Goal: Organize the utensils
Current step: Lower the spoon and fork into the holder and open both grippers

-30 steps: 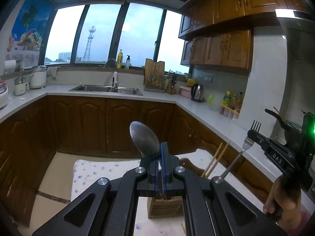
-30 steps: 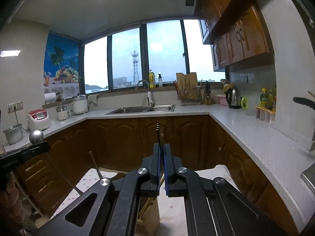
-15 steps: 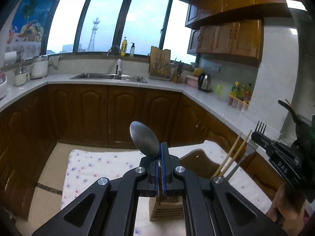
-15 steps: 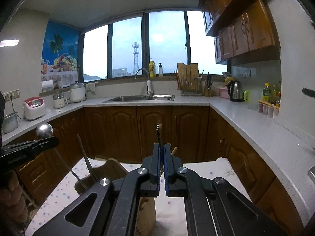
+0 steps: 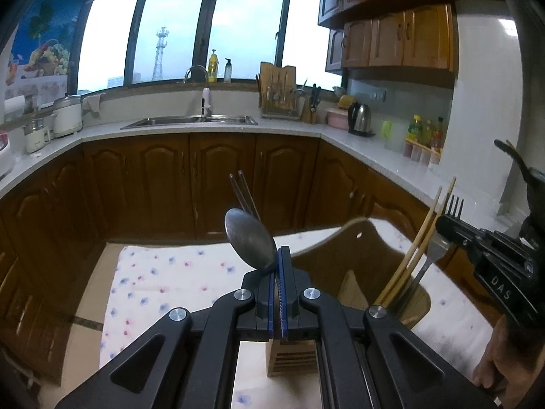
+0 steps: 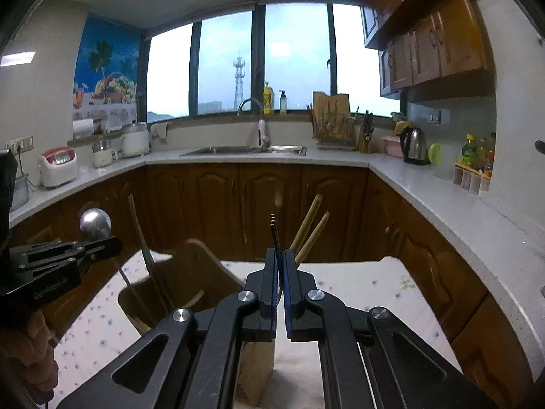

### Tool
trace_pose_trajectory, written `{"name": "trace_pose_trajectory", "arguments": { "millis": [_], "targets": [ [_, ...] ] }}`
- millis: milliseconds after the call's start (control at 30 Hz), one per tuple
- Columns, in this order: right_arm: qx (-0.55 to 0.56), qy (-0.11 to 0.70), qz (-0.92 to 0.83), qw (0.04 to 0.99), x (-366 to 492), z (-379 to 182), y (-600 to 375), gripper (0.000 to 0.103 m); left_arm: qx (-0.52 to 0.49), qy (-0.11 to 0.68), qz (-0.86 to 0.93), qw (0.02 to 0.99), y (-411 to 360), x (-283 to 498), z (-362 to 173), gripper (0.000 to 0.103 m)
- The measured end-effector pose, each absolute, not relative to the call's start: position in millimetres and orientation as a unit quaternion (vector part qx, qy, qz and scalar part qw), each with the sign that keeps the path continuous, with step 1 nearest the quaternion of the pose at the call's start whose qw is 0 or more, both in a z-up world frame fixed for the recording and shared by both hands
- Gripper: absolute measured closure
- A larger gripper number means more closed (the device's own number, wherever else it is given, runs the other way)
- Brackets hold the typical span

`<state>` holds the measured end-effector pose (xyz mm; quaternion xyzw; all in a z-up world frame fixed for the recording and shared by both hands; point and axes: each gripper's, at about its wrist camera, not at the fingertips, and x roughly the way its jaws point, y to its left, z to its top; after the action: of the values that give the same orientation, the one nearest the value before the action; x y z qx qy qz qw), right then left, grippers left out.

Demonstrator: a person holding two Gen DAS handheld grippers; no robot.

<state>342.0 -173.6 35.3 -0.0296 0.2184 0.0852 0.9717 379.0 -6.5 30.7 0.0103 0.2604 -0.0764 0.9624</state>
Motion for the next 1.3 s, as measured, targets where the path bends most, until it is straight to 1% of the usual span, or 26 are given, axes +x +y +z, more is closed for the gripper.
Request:
{"name": "trace_pose_trajectory", "arguments": {
  "millis": [267,367,733,800,933,1033,1100,1167,1233,1267,1300],
  "targets": [
    [-0.020,0.244,0.090,0.965,345.5,18.6,-176.2,0.101,0.020,0.282,-0.077,0.956,-11.6,386.3,22.7,0.102],
    [-0.020,0.250,0.095,0.963,345.8,14.8,-175.2,0.101,0.024,0.276,-0.074,0.958,-13.6,384.3,24.1,0.102],
    [-0.017,0.257,0.100,0.961,348.3,14.5,-175.9,0.101,0.019,0.280,-0.078,0.957,-10.5,384.3,25.6,0.102],
    [-0.015,0.259,0.101,0.960,349.5,14.7,-176.9,0.101,0.018,0.283,-0.079,0.956,-6.4,383.4,19.5,0.102],
    [-0.006,0.263,0.105,0.959,350.2,14.2,-178.9,0.099,0.018,0.287,-0.077,0.955,-6.9,383.5,19.5,0.100],
    [0.001,0.266,0.108,0.958,349.8,13.6,-181.1,0.096,0.017,0.288,-0.077,0.954,-7.8,382.8,20.7,0.094],
    [0.007,0.267,0.110,0.957,348.9,14.1,-182.7,0.095,0.018,0.286,-0.076,0.955,-8.3,380.7,22.6,0.084],
    [0.013,0.268,0.113,0.957,348.0,15.0,-184.8,0.095,0.019,0.281,-0.074,0.957,-9.0,378.7,24.4,0.080],
    [0.018,0.268,0.113,0.957,346.9,16.6,-187.4,0.094,0.021,0.280,-0.073,0.957,-9.4,376.1,26.2,0.079],
    [0.021,0.266,0.113,0.957,346.0,18.1,-189.1,0.091,0.023,0.280,-0.072,0.957,-9.8,375.2,25.7,0.076],
    [0.024,0.264,0.113,0.958,345.0,19.8,-190.9,0.084,0.024,0.279,-0.069,0.958,-10.0,373.3,26.1,0.069]
  ]
}}
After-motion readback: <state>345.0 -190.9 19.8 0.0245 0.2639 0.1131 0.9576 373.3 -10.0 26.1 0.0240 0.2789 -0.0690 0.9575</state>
